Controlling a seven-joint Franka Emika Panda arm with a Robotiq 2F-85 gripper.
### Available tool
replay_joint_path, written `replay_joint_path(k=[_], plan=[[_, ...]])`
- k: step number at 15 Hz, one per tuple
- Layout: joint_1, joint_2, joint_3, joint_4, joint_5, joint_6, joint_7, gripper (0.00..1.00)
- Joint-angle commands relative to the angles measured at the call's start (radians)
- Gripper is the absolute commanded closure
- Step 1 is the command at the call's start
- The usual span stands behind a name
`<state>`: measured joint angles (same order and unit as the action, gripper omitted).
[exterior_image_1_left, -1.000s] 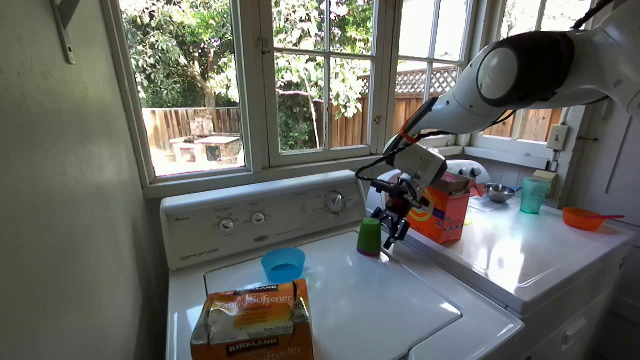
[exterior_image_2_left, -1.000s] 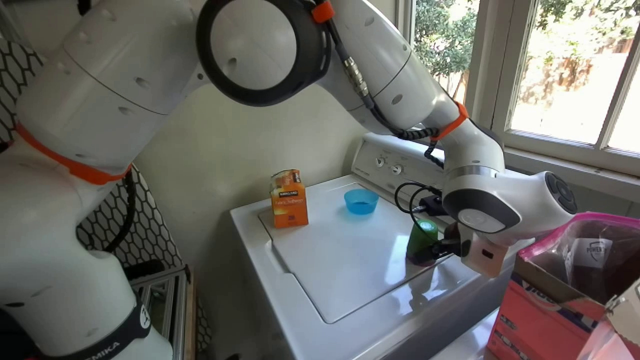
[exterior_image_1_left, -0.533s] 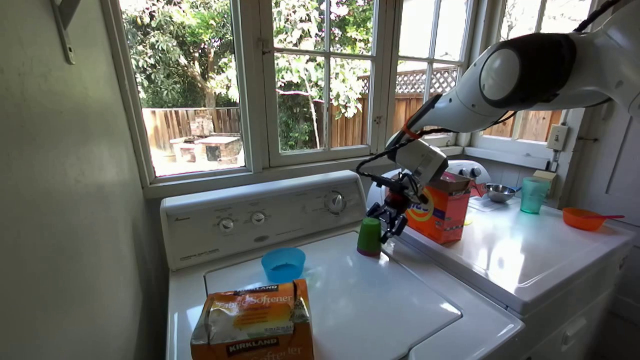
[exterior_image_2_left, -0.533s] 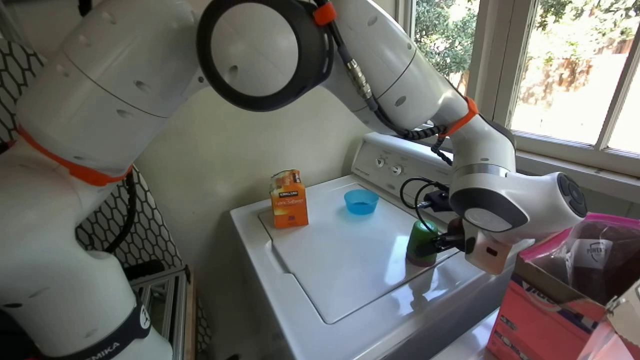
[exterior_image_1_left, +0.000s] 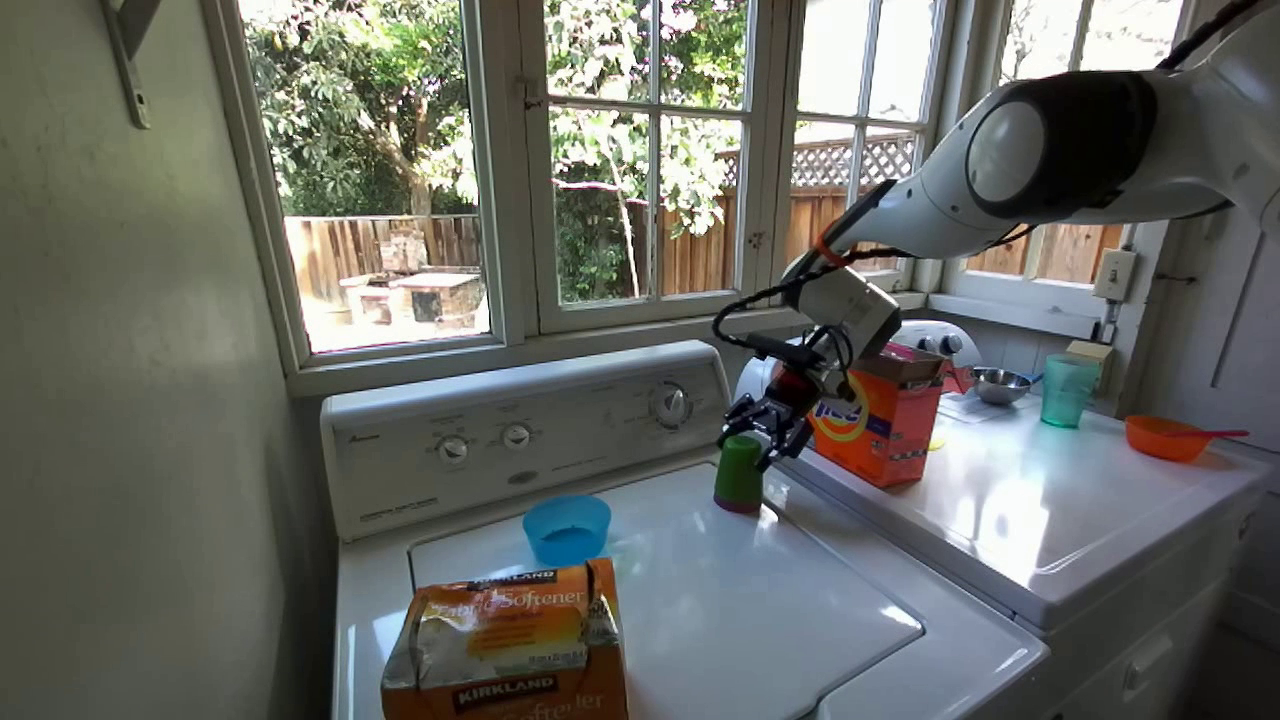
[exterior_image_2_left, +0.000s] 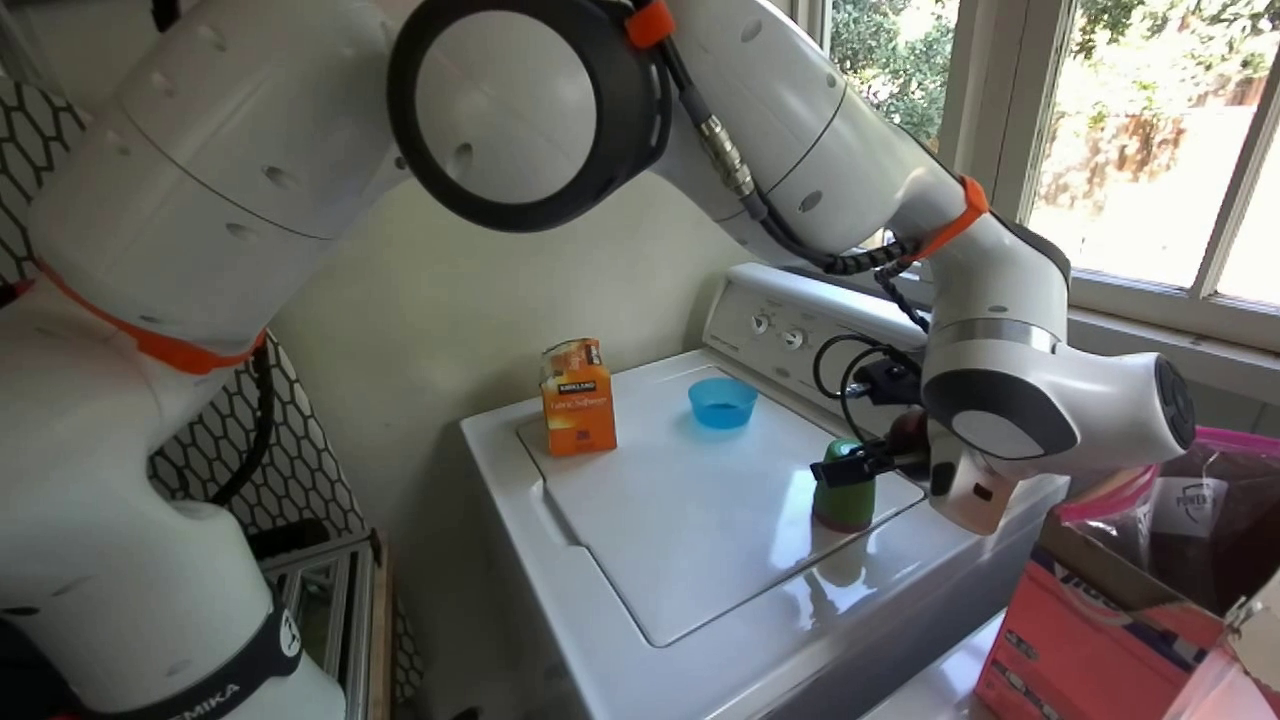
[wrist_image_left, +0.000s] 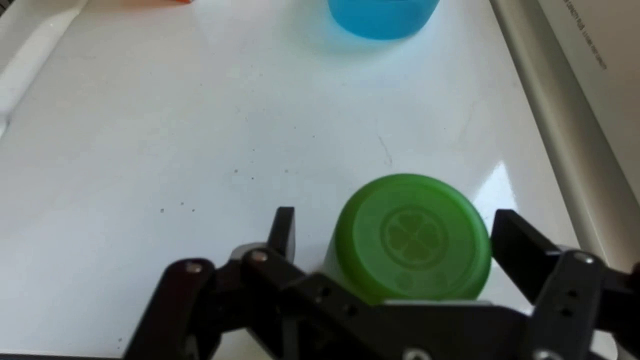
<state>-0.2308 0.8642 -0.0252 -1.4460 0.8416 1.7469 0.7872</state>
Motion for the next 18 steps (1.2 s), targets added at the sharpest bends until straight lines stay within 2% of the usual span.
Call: replay_joint_path(k=[1,2,3,5,6,8,10,11,12,13,14,18], plan=[[-0.003,0.043,-0.010,0.051,0.032,-0.055,-0.015,0.10],[0.002,0.040,-0.016,0.049,0.031,-0.045,-0.006,0.20],[0.007,0.035,-0.022,0.042,0.030,-0.031,0.001,0.15],[0.011,0.026,-0.032,0.030,0.032,-0.008,0.012,0.21],[0.014,0.020,-0.037,0.023,0.033,0.005,0.016,0.40],[0.020,0.014,-0.045,0.018,0.032,0.019,0.027,0.54],[0.022,0.012,-0.051,0.017,0.030,0.026,0.034,0.55],[0.026,0.010,-0.055,0.015,0.027,0.032,0.042,0.49],[0.028,0.009,-0.056,0.015,0.025,0.034,0.044,0.20],[0.030,0.008,-0.059,0.015,0.023,0.039,0.048,0.54],[0.033,0.006,-0.060,0.014,0.019,0.043,0.046,0.51],[0.059,-0.048,-0.064,-0.033,-0.006,0.086,-0.003,0.55]])
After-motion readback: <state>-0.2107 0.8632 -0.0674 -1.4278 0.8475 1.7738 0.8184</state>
